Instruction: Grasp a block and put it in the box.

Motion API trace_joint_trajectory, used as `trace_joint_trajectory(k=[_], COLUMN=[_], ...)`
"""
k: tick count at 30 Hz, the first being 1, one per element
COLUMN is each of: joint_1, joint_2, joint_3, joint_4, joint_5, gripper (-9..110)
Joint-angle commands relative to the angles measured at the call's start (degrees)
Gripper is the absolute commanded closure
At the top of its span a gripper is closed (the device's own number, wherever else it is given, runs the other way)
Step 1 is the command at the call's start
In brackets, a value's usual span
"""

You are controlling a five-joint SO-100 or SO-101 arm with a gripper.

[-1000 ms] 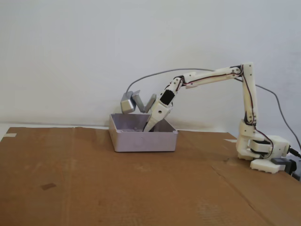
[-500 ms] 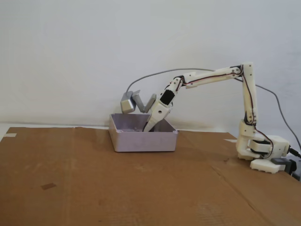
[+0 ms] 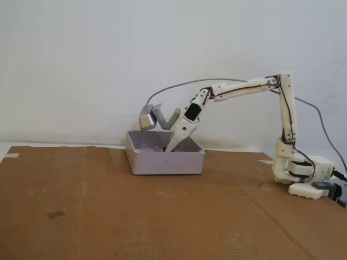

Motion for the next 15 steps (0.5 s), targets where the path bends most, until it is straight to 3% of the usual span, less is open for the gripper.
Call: trace_joint_trajectory(k=[1, 15], joint_1=[-1.1, -3.4], joint_2=[3.4, 2.9], joint_3=[-2.7, -6.3], joint_4=[-2.7, -2.7], joint_5=[-0.7, -0.7], gripper=[57, 58])
